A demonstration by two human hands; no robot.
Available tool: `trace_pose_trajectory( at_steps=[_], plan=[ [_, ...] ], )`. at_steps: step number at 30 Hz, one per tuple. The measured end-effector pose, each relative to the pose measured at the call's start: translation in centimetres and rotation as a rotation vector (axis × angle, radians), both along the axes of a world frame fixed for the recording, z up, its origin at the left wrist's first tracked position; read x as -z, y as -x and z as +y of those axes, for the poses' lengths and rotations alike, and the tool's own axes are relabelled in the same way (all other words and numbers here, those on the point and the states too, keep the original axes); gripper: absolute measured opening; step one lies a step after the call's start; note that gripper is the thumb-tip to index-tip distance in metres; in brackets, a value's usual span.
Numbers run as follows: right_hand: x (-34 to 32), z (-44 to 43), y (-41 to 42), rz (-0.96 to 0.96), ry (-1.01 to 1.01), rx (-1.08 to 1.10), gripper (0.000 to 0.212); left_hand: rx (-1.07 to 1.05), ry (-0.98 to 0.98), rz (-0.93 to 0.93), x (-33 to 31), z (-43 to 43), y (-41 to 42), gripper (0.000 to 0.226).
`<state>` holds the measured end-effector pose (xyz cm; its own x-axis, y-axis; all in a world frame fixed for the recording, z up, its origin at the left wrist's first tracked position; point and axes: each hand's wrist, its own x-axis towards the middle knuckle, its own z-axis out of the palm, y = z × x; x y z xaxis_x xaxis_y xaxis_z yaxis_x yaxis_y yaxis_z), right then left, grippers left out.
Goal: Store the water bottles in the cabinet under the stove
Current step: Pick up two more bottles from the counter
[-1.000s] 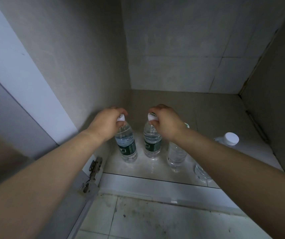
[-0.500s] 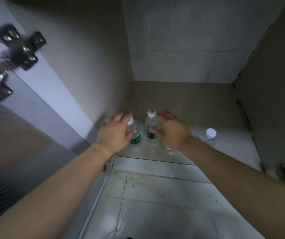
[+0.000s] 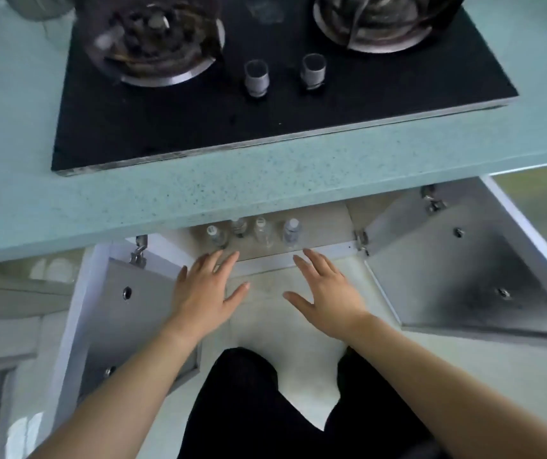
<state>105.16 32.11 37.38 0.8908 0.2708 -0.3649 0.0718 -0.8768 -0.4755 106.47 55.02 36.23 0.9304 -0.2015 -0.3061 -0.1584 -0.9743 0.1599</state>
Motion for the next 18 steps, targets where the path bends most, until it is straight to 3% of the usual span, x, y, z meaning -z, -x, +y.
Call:
trace_pose_trajectory(
  at_steps=[4,8,18],
  plan=[
    [-9.8,-3.9,4.4,-0.028,0.017,0.179,0.07,0.128,0.068,-0.006,-8.7,-3.1,1.1,0.079],
    [-15.6,-7.8,8.6,-0.107,0.055,0.359,0.071,0.276,0.16,-0.007,-14.9,-8.1,1.1,0.081],
    [-19.3,-20.6,20.2,-0.206,0.068,0.778,0.072,0.637,0.162,-0.071,-19.6,-26.3,4.7,0.08]
  ],
)
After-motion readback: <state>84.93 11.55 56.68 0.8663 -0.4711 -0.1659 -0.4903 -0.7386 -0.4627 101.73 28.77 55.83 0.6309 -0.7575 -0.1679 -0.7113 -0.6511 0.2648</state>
